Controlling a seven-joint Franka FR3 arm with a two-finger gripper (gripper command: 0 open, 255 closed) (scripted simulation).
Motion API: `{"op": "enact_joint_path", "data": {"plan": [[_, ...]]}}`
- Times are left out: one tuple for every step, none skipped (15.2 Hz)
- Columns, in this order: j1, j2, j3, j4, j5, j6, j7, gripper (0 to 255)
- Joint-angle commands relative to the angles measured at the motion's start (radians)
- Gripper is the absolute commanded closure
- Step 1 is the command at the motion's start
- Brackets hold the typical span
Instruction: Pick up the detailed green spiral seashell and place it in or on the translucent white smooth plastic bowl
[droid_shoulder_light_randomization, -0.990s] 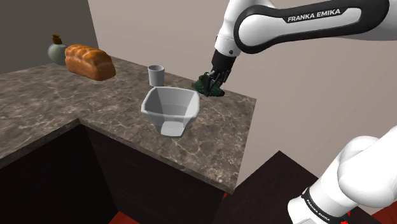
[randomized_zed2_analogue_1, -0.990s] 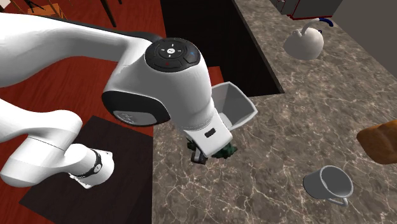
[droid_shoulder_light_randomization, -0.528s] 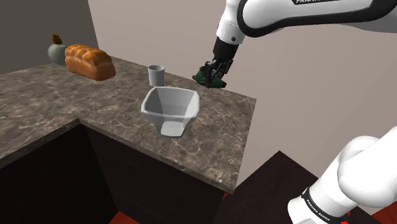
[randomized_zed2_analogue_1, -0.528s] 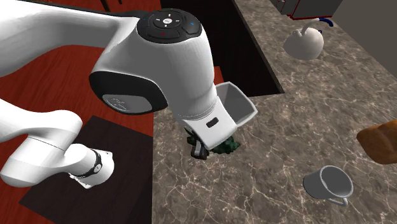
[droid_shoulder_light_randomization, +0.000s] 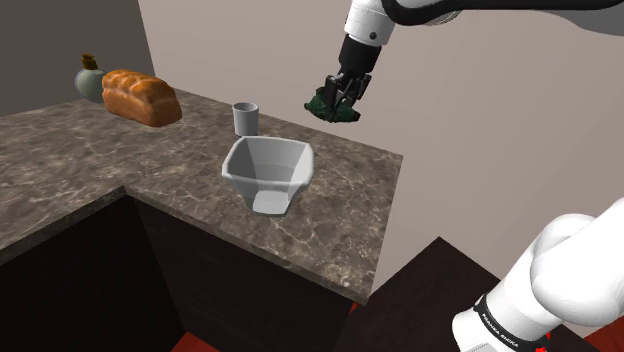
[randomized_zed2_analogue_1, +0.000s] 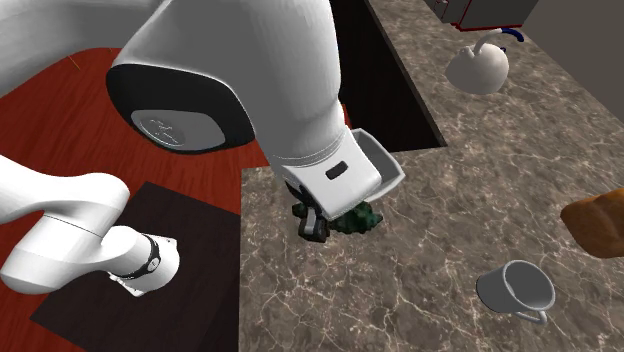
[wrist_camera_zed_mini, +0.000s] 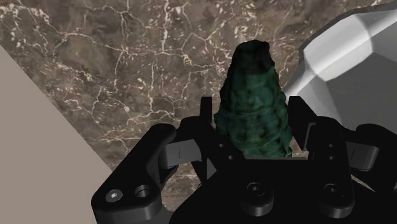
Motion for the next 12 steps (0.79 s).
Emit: {"op": "enact_joint_path", "data": {"plan": [[0.0,0.003,0.0,0.031,-0.001,-0.029,0.001,255],[-0.001,0.004,-0.001,0.043,-0.001,-0.039,0.001,255],[0.007,0.015,0.016,0.052,-0.004,-0.037,0.027,255],[0.016,0.027,0.033,0.063,-0.007,-0.035,0.053,255],[0.024,0.04,0.05,0.075,-0.01,-0.034,0.078,255],[0.032,0.054,0.067,0.088,-0.015,-0.033,0.104,255],[0.04,0.069,0.083,0.103,-0.02,-0.032,0.131,255],[0.049,0.085,0.1,0.118,-0.026,-0.032,0.157,255],[0.057,0.102,0.116,0.135,-0.033,-0.032,0.184,255],[0.066,0.121,0.133,0.154,-0.041,-0.032,0.21,255],[0.075,0.14,0.149,0.173,-0.05,-0.033,0.237,255],[0.085,0.161,0.164,0.194,-0.06,-0.035,0.265,255]]}}
